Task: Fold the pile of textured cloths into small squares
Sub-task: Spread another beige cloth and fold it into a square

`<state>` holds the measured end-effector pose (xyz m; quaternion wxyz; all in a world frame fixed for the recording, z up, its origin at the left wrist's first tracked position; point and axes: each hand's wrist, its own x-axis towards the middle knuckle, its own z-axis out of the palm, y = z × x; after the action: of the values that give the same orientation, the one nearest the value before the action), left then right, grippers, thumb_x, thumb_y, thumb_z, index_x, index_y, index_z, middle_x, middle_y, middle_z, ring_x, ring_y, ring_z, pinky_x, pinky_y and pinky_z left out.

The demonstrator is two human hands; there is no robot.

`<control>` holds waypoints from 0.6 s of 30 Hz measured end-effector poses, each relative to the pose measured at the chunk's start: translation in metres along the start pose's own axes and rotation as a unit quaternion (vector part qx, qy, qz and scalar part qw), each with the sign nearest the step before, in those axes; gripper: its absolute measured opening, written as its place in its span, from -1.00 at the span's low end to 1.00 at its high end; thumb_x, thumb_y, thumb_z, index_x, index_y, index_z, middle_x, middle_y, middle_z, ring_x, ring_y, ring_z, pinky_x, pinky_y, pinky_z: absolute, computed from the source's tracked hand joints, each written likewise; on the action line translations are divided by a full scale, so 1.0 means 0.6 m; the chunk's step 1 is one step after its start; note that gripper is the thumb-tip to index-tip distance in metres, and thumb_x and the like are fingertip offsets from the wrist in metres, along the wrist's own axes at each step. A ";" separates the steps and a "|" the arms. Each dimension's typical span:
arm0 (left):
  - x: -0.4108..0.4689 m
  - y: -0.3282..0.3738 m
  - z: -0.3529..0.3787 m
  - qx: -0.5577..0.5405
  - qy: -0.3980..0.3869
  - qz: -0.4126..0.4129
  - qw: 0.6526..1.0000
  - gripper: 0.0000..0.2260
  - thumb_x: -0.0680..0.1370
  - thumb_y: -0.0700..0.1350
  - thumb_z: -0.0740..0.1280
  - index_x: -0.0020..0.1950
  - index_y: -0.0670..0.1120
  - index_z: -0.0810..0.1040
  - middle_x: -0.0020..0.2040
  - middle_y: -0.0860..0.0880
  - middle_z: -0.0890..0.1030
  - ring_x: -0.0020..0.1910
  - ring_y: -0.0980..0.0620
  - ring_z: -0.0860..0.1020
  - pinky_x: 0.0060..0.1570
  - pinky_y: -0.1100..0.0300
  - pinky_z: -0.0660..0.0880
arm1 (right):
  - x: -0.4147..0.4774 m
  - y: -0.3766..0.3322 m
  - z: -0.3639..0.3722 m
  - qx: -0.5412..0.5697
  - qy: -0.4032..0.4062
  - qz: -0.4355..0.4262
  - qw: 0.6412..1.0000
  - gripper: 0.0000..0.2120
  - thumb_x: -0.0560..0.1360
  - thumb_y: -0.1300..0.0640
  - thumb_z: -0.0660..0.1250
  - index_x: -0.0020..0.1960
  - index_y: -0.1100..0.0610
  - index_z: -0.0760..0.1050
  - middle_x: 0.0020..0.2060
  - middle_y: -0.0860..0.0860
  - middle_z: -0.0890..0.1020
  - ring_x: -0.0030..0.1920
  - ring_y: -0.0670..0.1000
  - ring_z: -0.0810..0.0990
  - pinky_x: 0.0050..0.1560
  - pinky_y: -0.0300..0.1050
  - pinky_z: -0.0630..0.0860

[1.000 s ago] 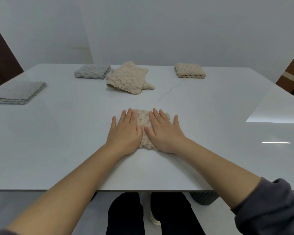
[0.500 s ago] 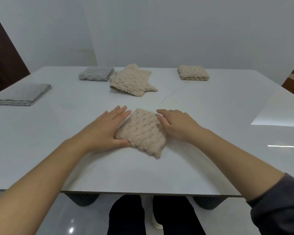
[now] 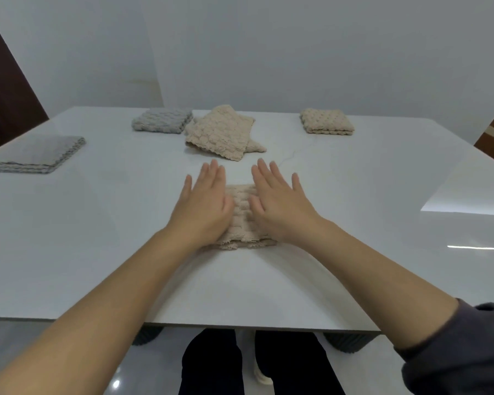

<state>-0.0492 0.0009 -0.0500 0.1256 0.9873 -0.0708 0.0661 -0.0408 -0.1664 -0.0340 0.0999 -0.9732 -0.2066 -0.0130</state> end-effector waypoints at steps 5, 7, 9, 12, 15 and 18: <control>-0.005 0.006 0.022 0.040 -0.076 -0.033 0.996 -0.47 0.66 0.00 -0.13 0.59 -0.17 -0.13 0.60 -0.08 -0.15 0.56 0.01 -0.19 0.52 -0.02 -0.20 | 0.017 -0.003 0.045 -0.016 -0.072 0.003 0.997 -0.43 0.67 -0.06 -0.17 0.59 0.16 -0.19 0.58 0.02 -0.18 0.57 0.01 -0.23 0.50 0.23 -0.25; -0.006 0.008 0.018 0.043 -0.064 -0.025 0.997 -0.47 0.66 0.00 -0.12 0.59 -0.17 -0.14 0.60 -0.08 -0.16 0.56 0.02 -0.19 0.52 -0.02 -0.20 | 0.018 -0.003 0.045 -0.019 -0.053 0.000 0.998 -0.43 0.66 -0.06 -0.17 0.59 0.15 -0.19 0.58 0.02 -0.18 0.57 0.00 -0.24 0.50 0.24 -0.26; -0.008 0.009 0.019 0.053 -0.072 -0.017 0.996 -0.47 0.66 0.01 -0.12 0.59 -0.15 -0.14 0.60 -0.07 -0.16 0.56 0.03 -0.19 0.52 -0.02 -0.20 | 0.019 -0.002 0.045 -0.026 -0.060 -0.002 0.998 -0.43 0.66 -0.06 -0.18 0.59 0.14 -0.20 0.58 0.01 -0.18 0.56 0.00 -0.24 0.50 0.24 -0.26; -0.012 0.004 0.021 0.046 -0.084 -0.018 0.995 -0.47 0.66 0.02 -0.13 0.59 -0.15 -0.14 0.60 -0.06 -0.16 0.56 0.04 -0.19 0.52 -0.01 -0.21 | 0.017 0.000 0.045 -0.021 -0.065 -0.004 0.998 -0.43 0.66 -0.06 -0.18 0.59 0.14 -0.20 0.58 0.01 -0.18 0.56 -0.01 -0.23 0.50 0.24 -0.27; -0.014 -0.003 0.021 0.040 -0.075 -0.024 0.996 -0.47 0.66 0.02 -0.13 0.59 -0.14 -0.16 0.60 -0.05 -0.18 0.56 0.05 -0.21 0.52 -0.01 -0.21 | 0.013 0.001 0.042 -0.013 -0.056 -0.008 0.998 -0.43 0.66 -0.06 -0.18 0.59 0.14 -0.20 0.58 0.00 -0.19 0.56 -0.02 -0.24 0.50 0.23 -0.27; -0.017 -0.008 0.020 0.042 -0.082 -0.028 0.995 -0.47 0.67 0.03 -0.14 0.59 -0.14 -0.17 0.60 -0.04 -0.18 0.56 0.05 -0.21 0.52 -0.02 -0.22 | 0.009 0.004 0.042 -0.014 -0.062 -0.008 0.998 -0.43 0.67 -0.06 -0.18 0.59 0.14 -0.19 0.58 0.01 -0.18 0.57 -0.02 -0.22 0.50 0.24 -0.26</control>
<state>-0.0572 0.0036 -0.0642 0.0793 0.9954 -0.0506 -0.0160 -0.0352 -0.1611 -0.0586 0.0729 -0.9719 -0.2197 0.0432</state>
